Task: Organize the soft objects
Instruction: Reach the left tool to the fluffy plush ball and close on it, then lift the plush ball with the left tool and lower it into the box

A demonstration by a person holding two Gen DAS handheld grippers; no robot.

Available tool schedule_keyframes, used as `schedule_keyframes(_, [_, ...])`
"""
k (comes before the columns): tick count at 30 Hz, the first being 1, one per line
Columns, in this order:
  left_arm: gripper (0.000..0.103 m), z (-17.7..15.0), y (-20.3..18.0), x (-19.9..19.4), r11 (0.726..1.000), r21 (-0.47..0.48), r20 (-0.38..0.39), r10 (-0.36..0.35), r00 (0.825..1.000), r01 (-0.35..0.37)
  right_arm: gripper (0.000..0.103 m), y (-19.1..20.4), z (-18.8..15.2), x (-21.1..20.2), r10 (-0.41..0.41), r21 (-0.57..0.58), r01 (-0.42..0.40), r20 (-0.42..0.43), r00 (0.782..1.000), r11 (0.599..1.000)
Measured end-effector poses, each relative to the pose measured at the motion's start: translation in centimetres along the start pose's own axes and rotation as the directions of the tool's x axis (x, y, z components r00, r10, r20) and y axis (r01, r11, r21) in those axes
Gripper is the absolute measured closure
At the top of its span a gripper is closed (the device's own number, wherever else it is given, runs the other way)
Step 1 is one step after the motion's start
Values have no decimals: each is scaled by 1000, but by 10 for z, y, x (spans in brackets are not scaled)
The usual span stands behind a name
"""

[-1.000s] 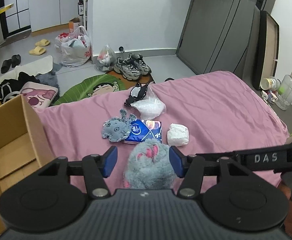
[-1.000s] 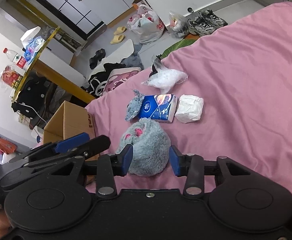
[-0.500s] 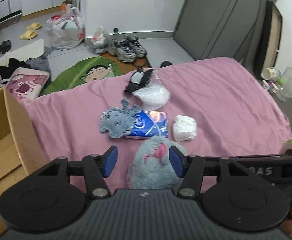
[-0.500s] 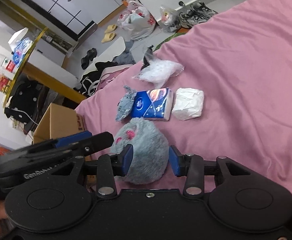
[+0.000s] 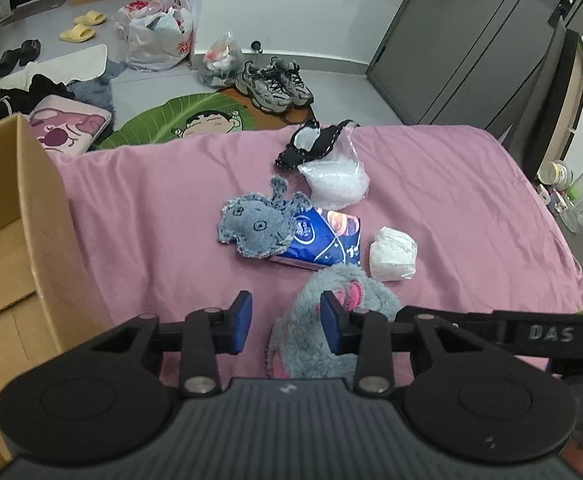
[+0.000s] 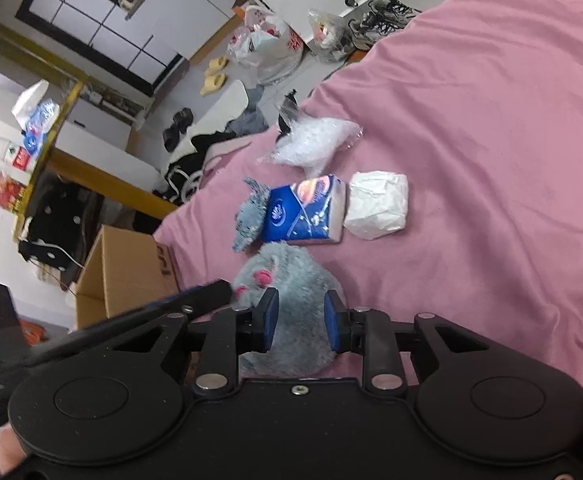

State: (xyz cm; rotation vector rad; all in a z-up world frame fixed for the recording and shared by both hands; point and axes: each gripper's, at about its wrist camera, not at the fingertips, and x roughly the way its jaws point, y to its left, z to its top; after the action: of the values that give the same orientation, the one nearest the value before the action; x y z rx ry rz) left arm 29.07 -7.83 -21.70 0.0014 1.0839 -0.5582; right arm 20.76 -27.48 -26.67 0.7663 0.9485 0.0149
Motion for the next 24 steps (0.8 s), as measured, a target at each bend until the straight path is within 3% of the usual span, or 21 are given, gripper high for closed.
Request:
schedule_keyframes(6, [71,-4,1,15,994,-83,-42,-81,996,77,71,0,0,11,13,40,-13,-6,1000,999])
schedule_keyframes(9, [71,-9,-3,24,995,-74,-66,-66,996,61,70,-1,-2,18,-47,35,48,-26,999,998])
schedule_keyframes(11, [71,-10,-2,28,993,-99,-76,-79,994,71,72,-6,-3,20,-36,86,39,-37,999,996])
schedule_keyframes(16, [77,-15,-3,24,992,-108,-52,-71,996,65,82,-1,-7,14,-40,60,41,-19,999,997])
schedule_keyframes(24, [79,-11,-11,-15,996,-75,32,-49,998,52,83,13,-2,-8,35,23,-35,22,999,999])
